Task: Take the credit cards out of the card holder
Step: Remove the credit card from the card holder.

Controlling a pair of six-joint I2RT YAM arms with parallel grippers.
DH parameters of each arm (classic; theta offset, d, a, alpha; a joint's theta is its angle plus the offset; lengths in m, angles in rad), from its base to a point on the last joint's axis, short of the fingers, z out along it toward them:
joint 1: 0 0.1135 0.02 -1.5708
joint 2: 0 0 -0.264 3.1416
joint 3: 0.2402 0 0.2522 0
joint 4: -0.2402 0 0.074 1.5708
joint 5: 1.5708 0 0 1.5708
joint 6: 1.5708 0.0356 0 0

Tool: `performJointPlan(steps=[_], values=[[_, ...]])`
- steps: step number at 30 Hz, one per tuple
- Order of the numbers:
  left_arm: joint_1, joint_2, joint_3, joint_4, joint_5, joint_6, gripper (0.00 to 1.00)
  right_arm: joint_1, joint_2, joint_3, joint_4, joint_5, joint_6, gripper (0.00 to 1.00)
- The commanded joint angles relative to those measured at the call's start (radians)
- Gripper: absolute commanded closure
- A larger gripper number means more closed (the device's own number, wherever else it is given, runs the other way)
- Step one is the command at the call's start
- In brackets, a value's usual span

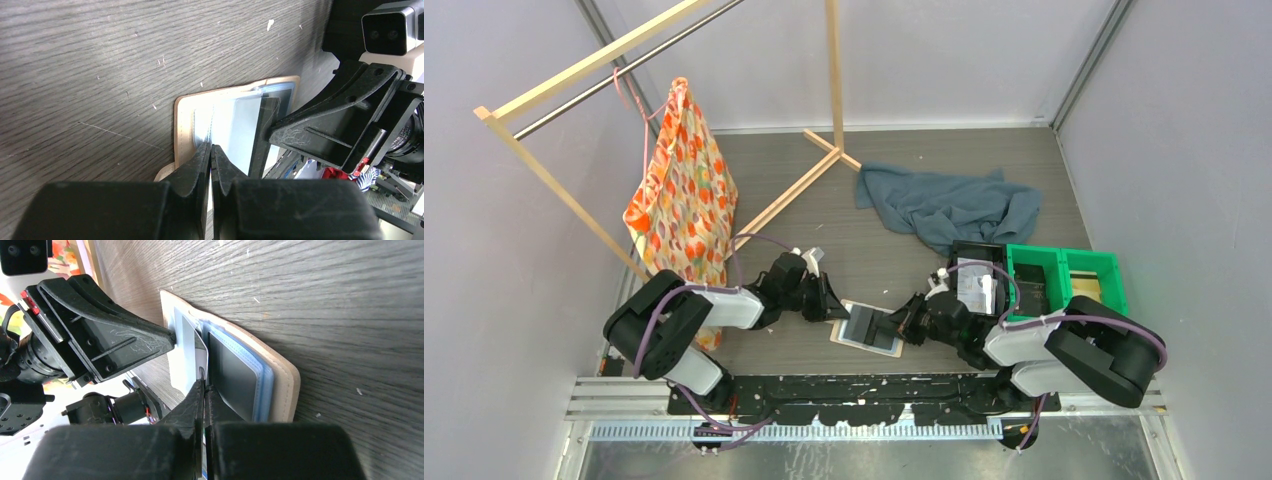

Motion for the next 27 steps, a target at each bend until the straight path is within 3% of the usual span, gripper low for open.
performJointPlan(steps=[1,8,20,27], values=[[0.021,0.021,-0.057,-0.197,-0.144,0.062,0.92,-0.001,-0.018,-0.021,-0.025,0.032,-0.009,0.99],[0.024,-0.02,-0.056,-0.23,-0.152,0.071,0.92,-0.002,-0.144,-0.044,-0.155,0.045,-0.014,0.99],[0.026,-0.199,-0.001,-0.398,-0.153,0.106,0.9,-0.002,-0.655,0.0,-0.653,0.135,-0.094,0.99],[0.027,-0.392,0.081,-0.585,-0.179,0.155,0.85,-0.002,-0.676,0.054,-0.703,0.116,-0.138,0.99]])
